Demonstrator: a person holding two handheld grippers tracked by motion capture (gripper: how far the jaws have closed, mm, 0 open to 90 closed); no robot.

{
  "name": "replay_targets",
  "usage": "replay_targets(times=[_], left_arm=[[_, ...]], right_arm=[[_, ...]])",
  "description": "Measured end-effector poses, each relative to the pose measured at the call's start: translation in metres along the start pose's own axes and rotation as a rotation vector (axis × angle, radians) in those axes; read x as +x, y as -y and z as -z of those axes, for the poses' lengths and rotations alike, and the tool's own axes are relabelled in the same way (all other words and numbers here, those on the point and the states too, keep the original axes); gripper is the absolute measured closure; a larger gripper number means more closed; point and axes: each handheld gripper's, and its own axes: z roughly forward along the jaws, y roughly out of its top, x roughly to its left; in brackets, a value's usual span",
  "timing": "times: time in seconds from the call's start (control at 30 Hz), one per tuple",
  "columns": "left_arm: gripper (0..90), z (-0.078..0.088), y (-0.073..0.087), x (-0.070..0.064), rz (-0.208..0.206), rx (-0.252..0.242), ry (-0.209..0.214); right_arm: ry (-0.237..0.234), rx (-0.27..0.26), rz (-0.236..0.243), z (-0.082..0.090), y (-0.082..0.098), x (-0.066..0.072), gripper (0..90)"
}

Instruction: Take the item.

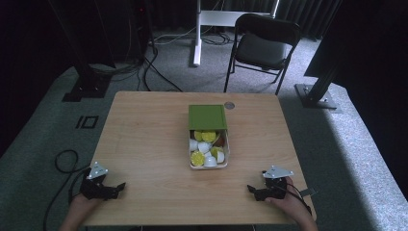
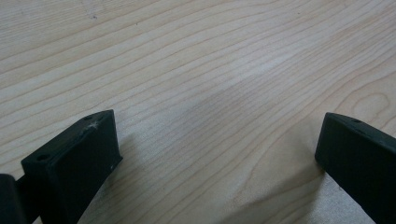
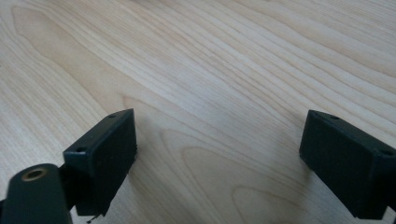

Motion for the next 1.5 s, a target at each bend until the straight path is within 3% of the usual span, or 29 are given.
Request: replay_targets(times=[0.73, 0.93, 1.33, 1.5], left_arm=[[0.6, 0.0, 0.0, 0.0, 0.0, 0.0, 0.0], [0.6, 0.0, 0.0, 0.0, 0.0, 0.001, 0.0], [0.5, 0.0, 0.0, 0.0, -0.001, 0.0, 0.0], [0.5, 0.0, 0.0, 0.0, -0.001, 0.002, 0.0]], right_arm=[[-0.012, -0.001, 0.015, 0.001, 0.001, 0.001, 11.0], [-0.036, 0.004, 0.021, 0.003, -0.002, 0.006, 11.1], [-0.058, -0.025, 0.043, 0.007, -0.017, 0.012, 11.2], [-0.067, -0.057, 0.07, 0.013, -0.031, 0.017, 11.3]])
